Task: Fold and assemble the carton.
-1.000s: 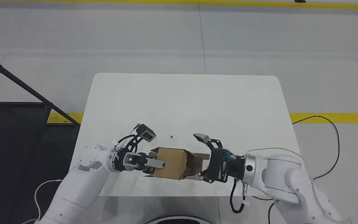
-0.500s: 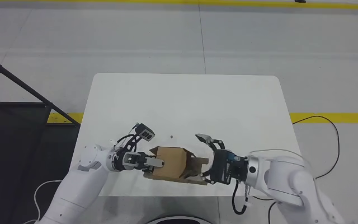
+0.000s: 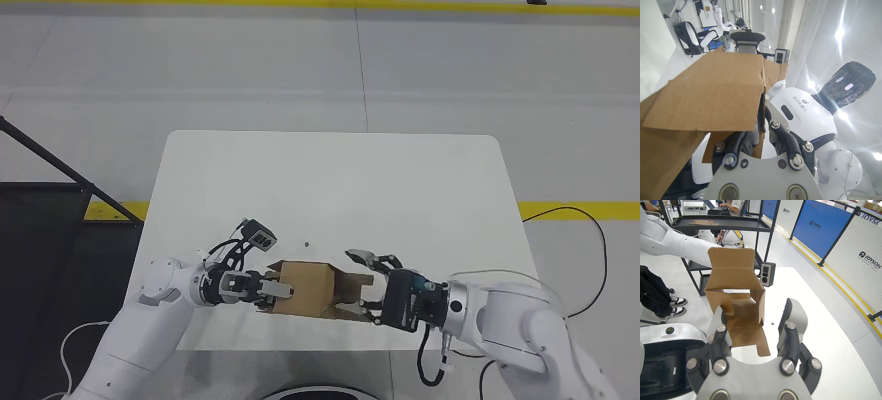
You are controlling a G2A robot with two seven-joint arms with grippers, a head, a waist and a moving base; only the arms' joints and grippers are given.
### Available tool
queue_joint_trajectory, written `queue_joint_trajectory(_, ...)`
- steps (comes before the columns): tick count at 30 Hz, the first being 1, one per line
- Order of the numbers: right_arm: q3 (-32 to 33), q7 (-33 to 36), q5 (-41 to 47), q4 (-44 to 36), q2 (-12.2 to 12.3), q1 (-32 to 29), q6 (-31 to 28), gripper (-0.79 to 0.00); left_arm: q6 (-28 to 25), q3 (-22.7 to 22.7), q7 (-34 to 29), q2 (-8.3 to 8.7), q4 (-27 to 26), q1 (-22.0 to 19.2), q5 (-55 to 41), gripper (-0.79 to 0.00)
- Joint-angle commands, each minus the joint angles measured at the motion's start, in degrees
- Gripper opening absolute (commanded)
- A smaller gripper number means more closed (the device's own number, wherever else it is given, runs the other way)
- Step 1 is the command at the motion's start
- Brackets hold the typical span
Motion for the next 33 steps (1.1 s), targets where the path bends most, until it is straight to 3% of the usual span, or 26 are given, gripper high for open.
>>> queue_joint_trajectory(1,0.01,-0.02,-0.10,-0.15,0.01,-0.10,-0.04,-0.428,-0.02,-0.04,0.09,-0.02,0.01,0.02,-0.02,-0.785)
queue_joint_trajectory(23,1.71,-0.77,-0.57,-1.93,0.30,-2.03,-0.54,-0.536,-0.60,-0.78,1.33,-0.20,0.41,-0.11,0.15,-0.785)
queue_joint_trajectory(33,3.37,-2.37,1.73,-1.37,0.48,-2.51,-1.84,-0.499,-0.63,-0.96,1.46,-0.26,0.51,-0.06,0.48,-0.785)
